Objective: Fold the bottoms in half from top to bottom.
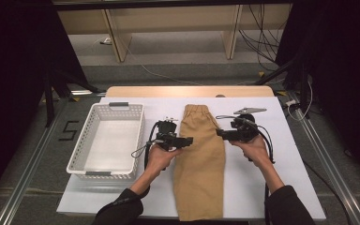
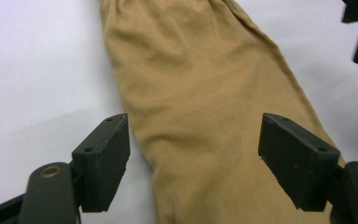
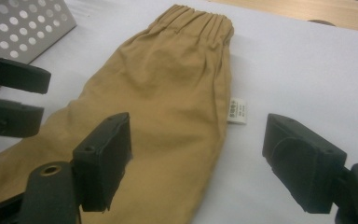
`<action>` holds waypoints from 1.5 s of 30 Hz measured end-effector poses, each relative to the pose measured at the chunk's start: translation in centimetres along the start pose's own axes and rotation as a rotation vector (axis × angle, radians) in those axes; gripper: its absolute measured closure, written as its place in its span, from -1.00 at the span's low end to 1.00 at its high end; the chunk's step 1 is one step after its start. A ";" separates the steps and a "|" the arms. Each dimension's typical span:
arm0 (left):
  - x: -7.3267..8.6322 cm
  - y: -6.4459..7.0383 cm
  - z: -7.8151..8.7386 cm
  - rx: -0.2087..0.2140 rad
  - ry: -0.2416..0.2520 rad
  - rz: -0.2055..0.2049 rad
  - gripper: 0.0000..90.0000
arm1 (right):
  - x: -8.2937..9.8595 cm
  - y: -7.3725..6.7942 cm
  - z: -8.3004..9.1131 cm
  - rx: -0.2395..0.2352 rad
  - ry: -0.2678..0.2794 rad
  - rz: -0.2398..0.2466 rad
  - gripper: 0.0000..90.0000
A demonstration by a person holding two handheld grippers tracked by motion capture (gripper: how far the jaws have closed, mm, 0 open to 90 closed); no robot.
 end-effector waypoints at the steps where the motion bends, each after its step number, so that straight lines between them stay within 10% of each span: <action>1: -0.1 -0.1 -0.2 -0.001 -0.006 0.005 -0.44 | 0.0 0.0 0.0 0.002 -0.003 -0.003 -0.45; 17: -1.5 -2.5 -3.2 -0.061 -0.095 0.062 -0.21 | 0.1 0.0 -0.5 0.008 -0.025 0.008 -0.43; 29: -1.8 -2.4 -4.6 -0.060 -0.110 0.065 0.17 | 0.2 0.1 -1.3 0.015 -0.043 0.023 -0.40; 38: -2.4 -2.9 -4.5 -0.063 -0.094 0.087 0.86 | 0.0 0.9 -3.0 0.042 -0.111 -0.024 -0.26; 45: -2.6 -3.1 -4.4 -0.035 -0.097 0.091 0.93 | -0.1 0.9 -5.0 0.037 -0.176 -0.041 -0.19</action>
Point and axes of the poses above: each handheld gripper's, and its own axes: z roughly backward along the jaws, x roughly out of its underside, y roughly to its right, the point moved 4 cm from there along -z, roughly forward along the jaws, and after that the axes turned 4 degrees about x, right-handed, at the moved point
